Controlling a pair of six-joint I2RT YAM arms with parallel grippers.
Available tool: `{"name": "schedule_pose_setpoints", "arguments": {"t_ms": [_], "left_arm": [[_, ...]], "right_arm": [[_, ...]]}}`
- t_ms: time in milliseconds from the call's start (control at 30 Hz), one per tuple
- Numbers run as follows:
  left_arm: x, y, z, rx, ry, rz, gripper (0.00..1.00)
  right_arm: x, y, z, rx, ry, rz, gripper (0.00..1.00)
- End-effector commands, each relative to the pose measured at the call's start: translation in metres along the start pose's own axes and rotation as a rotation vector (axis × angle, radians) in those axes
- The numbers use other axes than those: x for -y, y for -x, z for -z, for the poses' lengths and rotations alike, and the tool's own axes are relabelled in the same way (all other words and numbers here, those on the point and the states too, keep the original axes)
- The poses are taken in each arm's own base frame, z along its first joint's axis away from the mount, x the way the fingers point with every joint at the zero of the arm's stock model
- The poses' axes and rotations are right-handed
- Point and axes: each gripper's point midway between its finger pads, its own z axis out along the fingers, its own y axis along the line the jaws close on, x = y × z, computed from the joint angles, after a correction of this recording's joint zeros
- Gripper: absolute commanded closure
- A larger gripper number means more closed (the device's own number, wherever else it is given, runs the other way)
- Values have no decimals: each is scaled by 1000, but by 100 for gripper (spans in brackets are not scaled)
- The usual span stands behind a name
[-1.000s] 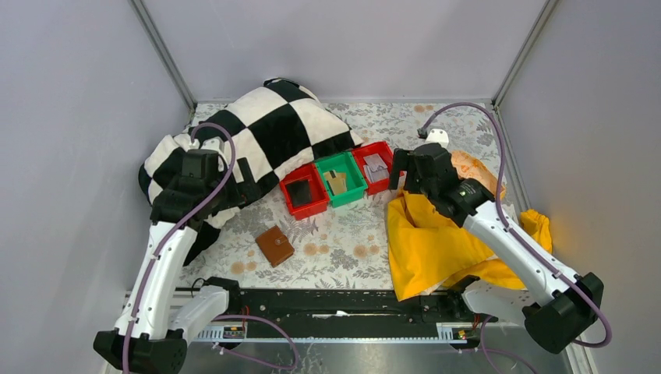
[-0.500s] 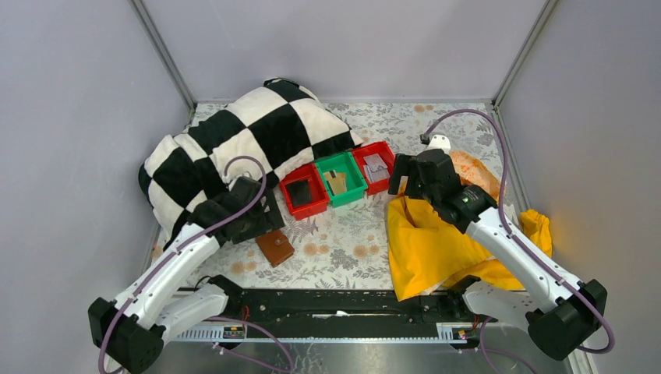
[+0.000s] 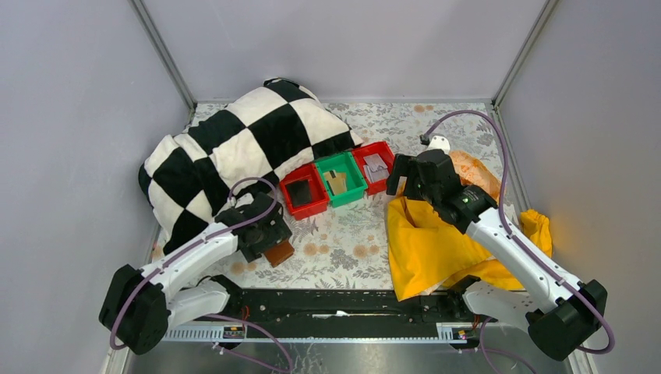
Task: Take the credit cards out of the card holder
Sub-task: Move the card holder to the center of the board.
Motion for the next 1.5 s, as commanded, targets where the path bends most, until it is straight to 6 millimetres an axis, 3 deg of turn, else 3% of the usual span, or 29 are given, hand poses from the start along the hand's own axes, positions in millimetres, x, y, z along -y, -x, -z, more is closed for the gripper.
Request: {"name": "schedule_pose_setpoints", "arguments": {"t_ms": [0, 333, 500, 633, 733, 900, 1067, 1233, 1367, 1467], "left_arm": [[14, 8, -14, 50, -27, 113, 1], [3, -5, -38, 20, 65, 71, 5], [1, -12, -43, 6, 102, 43, 20], [11, -16, -40, -8, 78, -2, 27], [24, -29, -33, -40, 24, -93, 28], [47, -75, -16, -109, -68, -275, 28], [85, -107, 1, -131, -163, -446, 25], [113, -105, 21, -123, -207, -535, 2], [126, -96, 51, -105, -294, -573, 2], [116, -84, 61, -86, -299, -550, 2]], "right_arm": [[-12, 8, 4, 25, 52, -36, 0], [-14, -6, 0, -14, 73, -62, 0], [-13, -8, 0, -18, 71, -61, 0], [-12, -8, 0, -14, 66, -59, 0], [-9, -8, 0, -15, 54, -54, 0], [-5, -7, 2, -6, 38, -49, 0], [2, -14, 3, -18, 10, -57, 0], [11, -33, 5, -63, -6, -63, 0], [8, -56, 7, -127, 24, -84, 1], [1, -80, 8, -178, 11, -78, 2]]}}
